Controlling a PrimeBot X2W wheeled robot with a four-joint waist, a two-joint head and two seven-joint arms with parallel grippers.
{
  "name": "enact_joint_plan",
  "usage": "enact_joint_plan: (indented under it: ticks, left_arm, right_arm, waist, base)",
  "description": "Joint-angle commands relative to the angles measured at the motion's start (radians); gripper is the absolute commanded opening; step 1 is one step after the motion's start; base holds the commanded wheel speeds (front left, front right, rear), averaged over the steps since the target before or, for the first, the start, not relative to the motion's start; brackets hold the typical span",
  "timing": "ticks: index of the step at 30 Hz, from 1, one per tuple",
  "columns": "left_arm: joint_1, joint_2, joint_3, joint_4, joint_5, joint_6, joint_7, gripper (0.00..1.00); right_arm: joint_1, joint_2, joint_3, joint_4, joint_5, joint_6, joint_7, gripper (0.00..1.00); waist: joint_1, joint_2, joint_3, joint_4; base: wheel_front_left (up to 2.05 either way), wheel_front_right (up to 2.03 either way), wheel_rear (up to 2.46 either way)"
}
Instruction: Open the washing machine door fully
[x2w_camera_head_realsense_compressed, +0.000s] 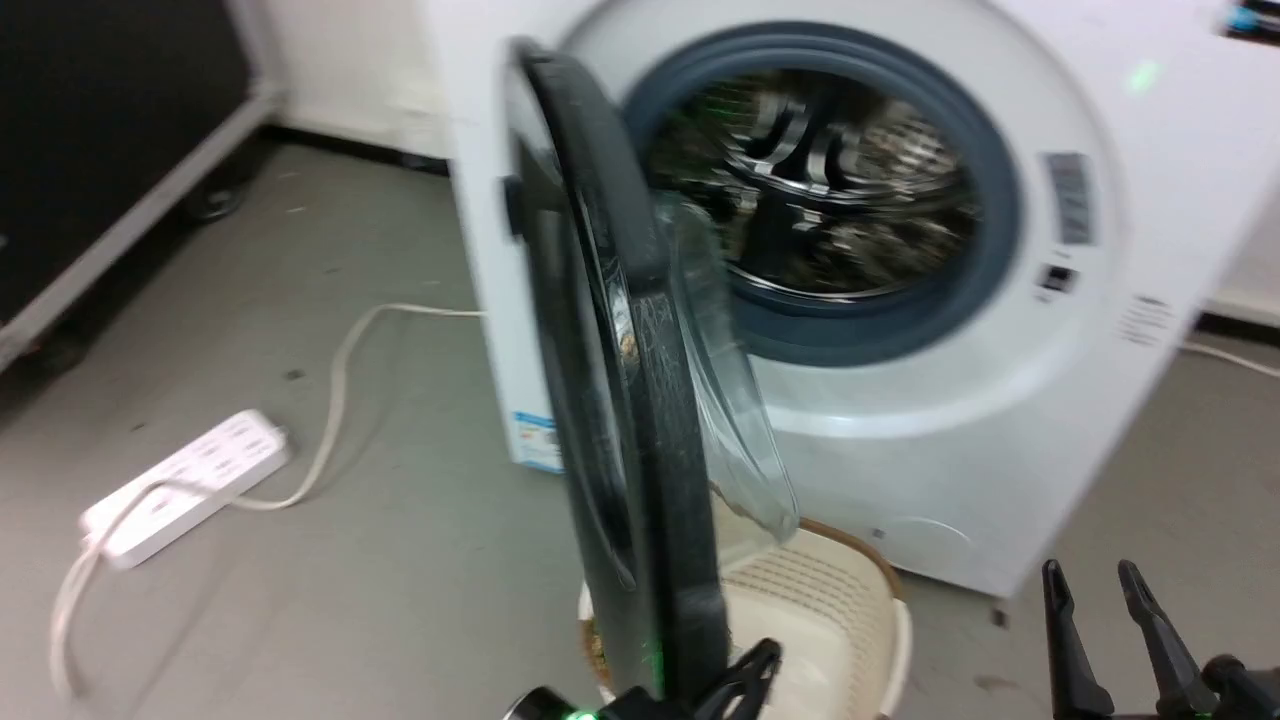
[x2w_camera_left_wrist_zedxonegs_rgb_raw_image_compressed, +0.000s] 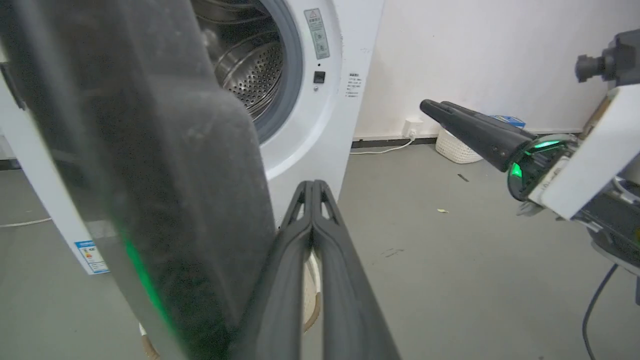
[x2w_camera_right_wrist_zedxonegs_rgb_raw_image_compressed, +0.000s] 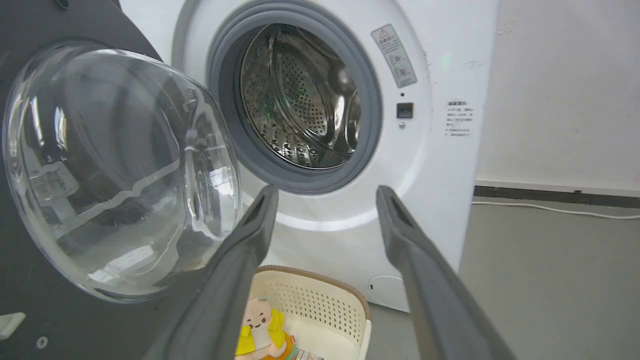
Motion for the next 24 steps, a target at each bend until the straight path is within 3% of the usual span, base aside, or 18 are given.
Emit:
enact_joint_plan:
  ticks: [1,5,8,20,24]
  left_arm:
    - [0.014,0.022,0.027,-0.002,-0.006,0.02,0.0,0.0]
    - [0.021,0.036,0.041,-0.028,-0.006,0.035,-0.002,0.0]
    - [0.028,0.047,0.061,-0.054,-0.003,0.056,-0.013,0.0]
    - [0.055,0.051,0.207,-0.099,-0.023,0.187,-0.106,0.0]
    - [0.056,0.067,0.265,-0.101,-0.044,0.21,-0.12,0.0]
  right_arm:
    - [0.014,0.008,-0.006,0.006,0.003,0.001,-0.004,1.0]
    - [0.015,0.014,-0.021,0.014,0.003,0.001,-0.004,1.0]
    - [-0.011,0.01,0.0,0.022,-0.003,0.001,-0.004,1.0]
    - [-0.147,-0.054,0.097,0.112,0.017,0.001,-0.004,1.0]
    - [-0.149,-0.058,0.103,0.119,0.022,0.001,-0.004,1.0]
  waist:
    - [0.0,-0.0001,-0.014,0.093]
    - [0.0,-0.0001,-0.015,0.194]
    - [0.0,-0.0001,0.011,0.227]
    - [0.0,-0.0001,0.064,0.261]
    - [0.0,-0.0001,0.067,0.263]
  base:
    - [0.0,0.0,0.0]
    - [0.0,0.0,0.0]
    - [0.0,0.0,0.0]
    - [0.0,0.0,0.0]
    - [0.0,0.0,0.0]
